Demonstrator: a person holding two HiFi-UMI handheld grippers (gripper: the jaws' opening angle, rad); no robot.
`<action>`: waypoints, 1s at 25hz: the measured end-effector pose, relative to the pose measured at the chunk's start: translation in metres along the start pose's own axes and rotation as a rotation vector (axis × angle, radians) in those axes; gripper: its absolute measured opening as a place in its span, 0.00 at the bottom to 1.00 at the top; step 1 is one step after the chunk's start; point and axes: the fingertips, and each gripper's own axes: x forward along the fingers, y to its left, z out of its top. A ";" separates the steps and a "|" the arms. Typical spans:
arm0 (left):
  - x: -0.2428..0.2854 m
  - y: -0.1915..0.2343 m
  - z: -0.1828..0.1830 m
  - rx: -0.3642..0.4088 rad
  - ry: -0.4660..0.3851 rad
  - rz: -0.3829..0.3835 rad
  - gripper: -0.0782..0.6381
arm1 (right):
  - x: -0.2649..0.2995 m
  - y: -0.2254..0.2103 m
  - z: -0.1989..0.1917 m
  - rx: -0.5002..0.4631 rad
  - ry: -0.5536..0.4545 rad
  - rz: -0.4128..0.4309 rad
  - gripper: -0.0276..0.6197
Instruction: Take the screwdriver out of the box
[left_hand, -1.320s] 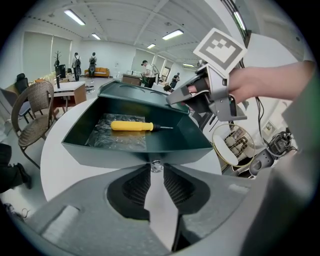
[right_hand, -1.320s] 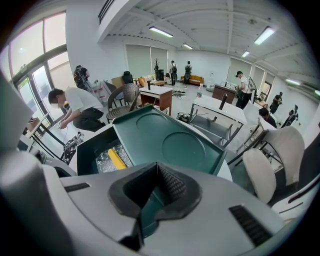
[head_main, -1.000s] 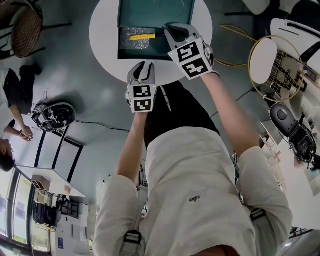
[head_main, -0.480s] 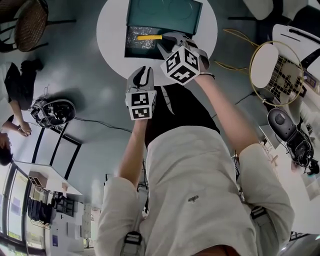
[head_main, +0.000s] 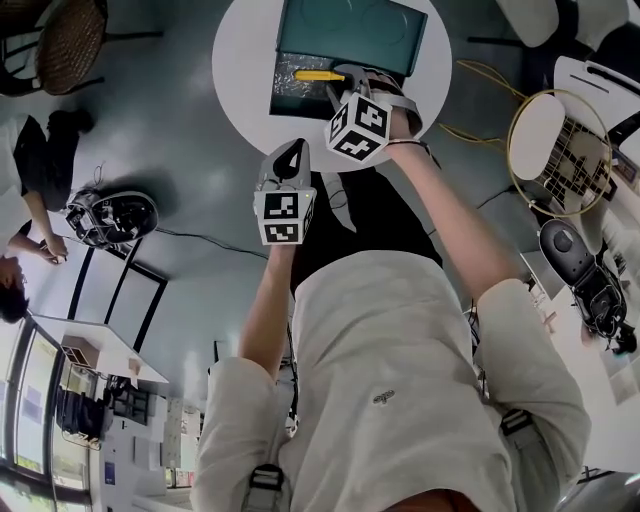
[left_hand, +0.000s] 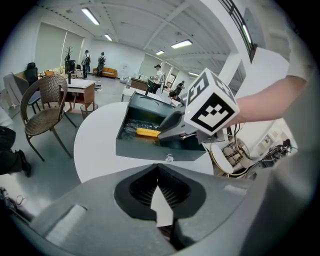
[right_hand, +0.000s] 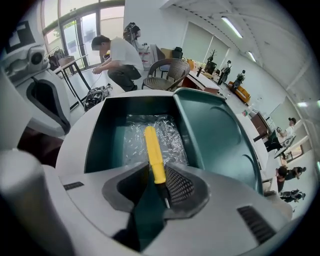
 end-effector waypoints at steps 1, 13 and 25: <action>0.000 0.001 0.001 0.003 0.005 -0.003 0.12 | 0.002 -0.001 -0.001 -0.009 0.006 0.000 0.22; -0.020 -0.007 0.029 0.019 -0.004 0.048 0.13 | -0.017 0.009 -0.006 -0.032 -0.041 0.030 0.17; -0.112 -0.069 0.070 0.020 -0.212 0.137 0.13 | -0.154 0.013 0.002 0.077 -0.367 -0.045 0.17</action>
